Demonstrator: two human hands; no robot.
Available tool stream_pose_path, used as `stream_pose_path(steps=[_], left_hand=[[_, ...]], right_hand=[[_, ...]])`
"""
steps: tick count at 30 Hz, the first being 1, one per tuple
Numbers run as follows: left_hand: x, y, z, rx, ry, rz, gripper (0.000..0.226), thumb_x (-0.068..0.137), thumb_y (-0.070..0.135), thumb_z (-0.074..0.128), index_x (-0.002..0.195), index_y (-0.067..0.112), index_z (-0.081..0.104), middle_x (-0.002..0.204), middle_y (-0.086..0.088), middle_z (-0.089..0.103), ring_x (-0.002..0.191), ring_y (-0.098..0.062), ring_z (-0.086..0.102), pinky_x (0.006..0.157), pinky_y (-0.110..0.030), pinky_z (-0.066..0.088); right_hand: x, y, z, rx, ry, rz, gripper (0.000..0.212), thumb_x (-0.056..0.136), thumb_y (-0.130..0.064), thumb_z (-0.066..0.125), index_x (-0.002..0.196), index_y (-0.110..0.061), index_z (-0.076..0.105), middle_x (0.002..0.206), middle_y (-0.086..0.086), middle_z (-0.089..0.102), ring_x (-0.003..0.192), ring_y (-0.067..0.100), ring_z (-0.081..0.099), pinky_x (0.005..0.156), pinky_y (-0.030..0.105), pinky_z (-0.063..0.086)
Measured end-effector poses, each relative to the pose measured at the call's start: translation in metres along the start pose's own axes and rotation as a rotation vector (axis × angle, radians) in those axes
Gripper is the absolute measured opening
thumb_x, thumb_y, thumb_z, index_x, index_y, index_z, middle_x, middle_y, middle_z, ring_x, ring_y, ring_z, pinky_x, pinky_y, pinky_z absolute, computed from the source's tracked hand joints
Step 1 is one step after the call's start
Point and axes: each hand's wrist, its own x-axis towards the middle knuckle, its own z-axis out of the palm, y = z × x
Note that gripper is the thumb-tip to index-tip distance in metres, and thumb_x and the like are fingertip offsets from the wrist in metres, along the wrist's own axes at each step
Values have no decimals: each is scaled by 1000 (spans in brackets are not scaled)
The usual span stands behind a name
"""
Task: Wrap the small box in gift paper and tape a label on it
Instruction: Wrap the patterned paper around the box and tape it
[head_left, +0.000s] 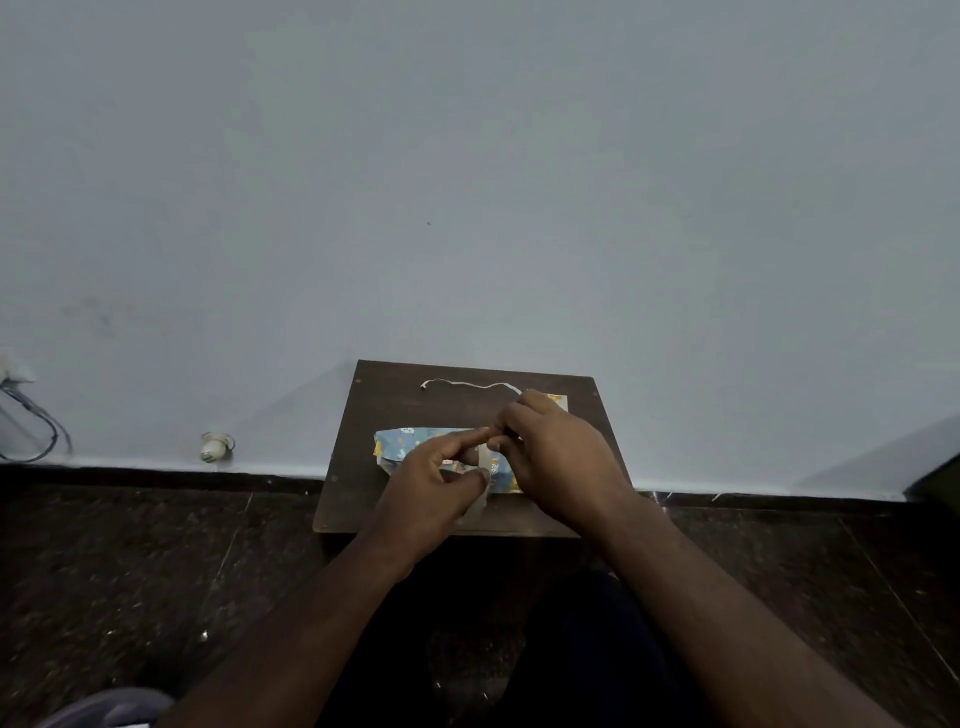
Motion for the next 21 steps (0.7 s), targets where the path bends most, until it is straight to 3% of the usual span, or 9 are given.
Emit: stream_pose_path(steps=[3,5,8,11,14,17,19,21], left_hand=[[1,0,1,-35,11,-14,43,92,10,65,99,52,68,95,-7,64,66,-26,67,60,-28,54],[1,0,1,-73,10,-34,41,92,9,65,98,49,72,94,-7,63,75,-34,70,72,-42,60],[1,0,2,-137,21,-93,32,93,12,64,100,41,75,92,0,63,83,-29,71,78,-48,62],[0,4,1,-232,31,-148,26,96,13,63,99,34,78,97,1,70,98,-26,71,81,-46,63],[0,7,-3,-280,15,-177,21,97,15,63,97,28,79,101,4,74,98,-20,71,83,-49,62],[1,6,-5,-316,49,-215,16,95,18,66,97,27,80,100,2,75,94,-19,72,72,-42,63],[1,6,-5,-343,53,-224,15,94,18,68,97,25,80,102,2,76,91,-17,74,64,-33,59],[1,6,-4,-394,57,-242,15,94,15,68,97,23,80,103,1,76,91,-21,75,63,-34,59]], right_hand=[[-1,1,1,-25,44,-43,10,95,-29,63,98,-22,68,99,-5,57,79,22,60,56,29,38],[0,0,0,-19,45,-50,12,95,-31,62,100,-23,70,100,-4,57,81,21,61,57,31,44],[0,0,1,25,88,-38,14,94,-31,65,105,-27,74,100,-6,60,82,17,61,60,33,50],[1,1,2,138,109,41,35,91,-33,71,126,-32,67,96,-15,57,76,0,53,67,26,47],[-4,10,7,550,68,199,49,85,-29,79,131,-33,63,97,-13,64,76,0,57,74,19,49],[-15,17,23,872,-167,312,71,72,-24,89,136,-35,58,122,-12,66,105,4,65,93,36,57],[-21,14,37,981,-260,330,82,66,-26,93,138,-37,55,133,-12,62,125,6,57,99,42,55],[-22,12,45,1049,-276,309,82,66,-30,92,138,-40,54,138,-10,58,134,10,50,100,47,54]])
